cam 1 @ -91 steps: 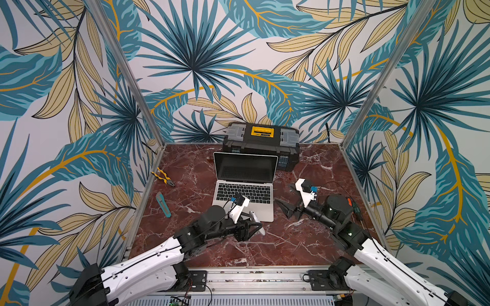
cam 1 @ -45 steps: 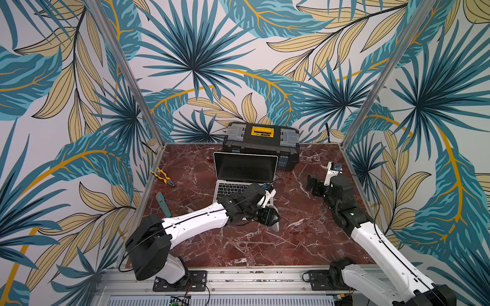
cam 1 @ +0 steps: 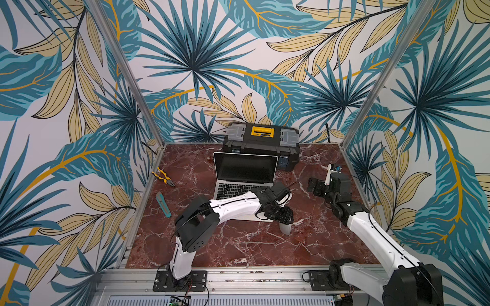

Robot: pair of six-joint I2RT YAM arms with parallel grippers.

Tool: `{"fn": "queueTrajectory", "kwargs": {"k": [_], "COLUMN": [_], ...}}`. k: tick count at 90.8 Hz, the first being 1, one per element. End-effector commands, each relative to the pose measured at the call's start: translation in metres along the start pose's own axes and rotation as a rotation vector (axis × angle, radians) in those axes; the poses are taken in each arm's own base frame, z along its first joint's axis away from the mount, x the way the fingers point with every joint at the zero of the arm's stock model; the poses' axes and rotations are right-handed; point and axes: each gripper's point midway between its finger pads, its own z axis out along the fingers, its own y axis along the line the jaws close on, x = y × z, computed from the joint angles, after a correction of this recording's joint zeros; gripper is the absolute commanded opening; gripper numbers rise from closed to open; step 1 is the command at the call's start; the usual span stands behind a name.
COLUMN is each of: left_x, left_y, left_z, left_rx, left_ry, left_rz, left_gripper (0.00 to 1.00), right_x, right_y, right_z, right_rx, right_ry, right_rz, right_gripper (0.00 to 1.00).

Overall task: Remove the wireless mouse receiver from the laptop
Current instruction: Place the mouse at the center of the board.

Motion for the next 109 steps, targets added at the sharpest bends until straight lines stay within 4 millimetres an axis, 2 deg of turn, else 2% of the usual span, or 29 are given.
{"fn": "queueTrajectory", "kwargs": {"k": [1,20,37,49,84,94,100,109], "left_x": [-0.001,-0.004,-0.008,-0.008,-0.011,-0.024,-0.034,-0.050], "left_y": [-0.003,0.003,0.003,0.007,0.010,0.000,-0.011,-0.027], "left_z": [0.003,0.017,0.024,0.029,0.033,0.016,-0.003,-0.049], "left_rx": [-0.005,-0.024,-0.026,-0.040,-0.049,-0.041,-0.022,-0.007], "left_ry": [0.028,0.051,0.055,0.059,0.046,-0.017,-0.081,-0.232], "left_rz": [-0.026,-0.042,-0.050,-0.052,-0.050,-0.024,0.001,0.079], "left_gripper": [0.47,0.48,0.54,0.64,0.74,0.73,0.73,0.73], "right_x": [0.015,0.025,0.031,0.032,0.040,0.041,0.043,0.045], "right_y": [0.000,-0.001,-0.001,0.001,0.000,-0.001,-0.001,-0.002], "right_z": [0.007,0.009,0.009,0.011,0.012,0.013,0.013,0.014], "right_rx": [-0.029,-0.041,-0.048,-0.058,-0.063,-0.059,-0.060,-0.053], "right_ry": [0.029,0.046,0.055,0.063,0.079,0.080,0.086,0.091], "right_rz": [0.021,0.023,0.023,0.021,0.018,0.019,0.021,0.019], "right_gripper": [0.99,0.99,0.99,0.99,0.99,0.99,0.99,0.99]}}
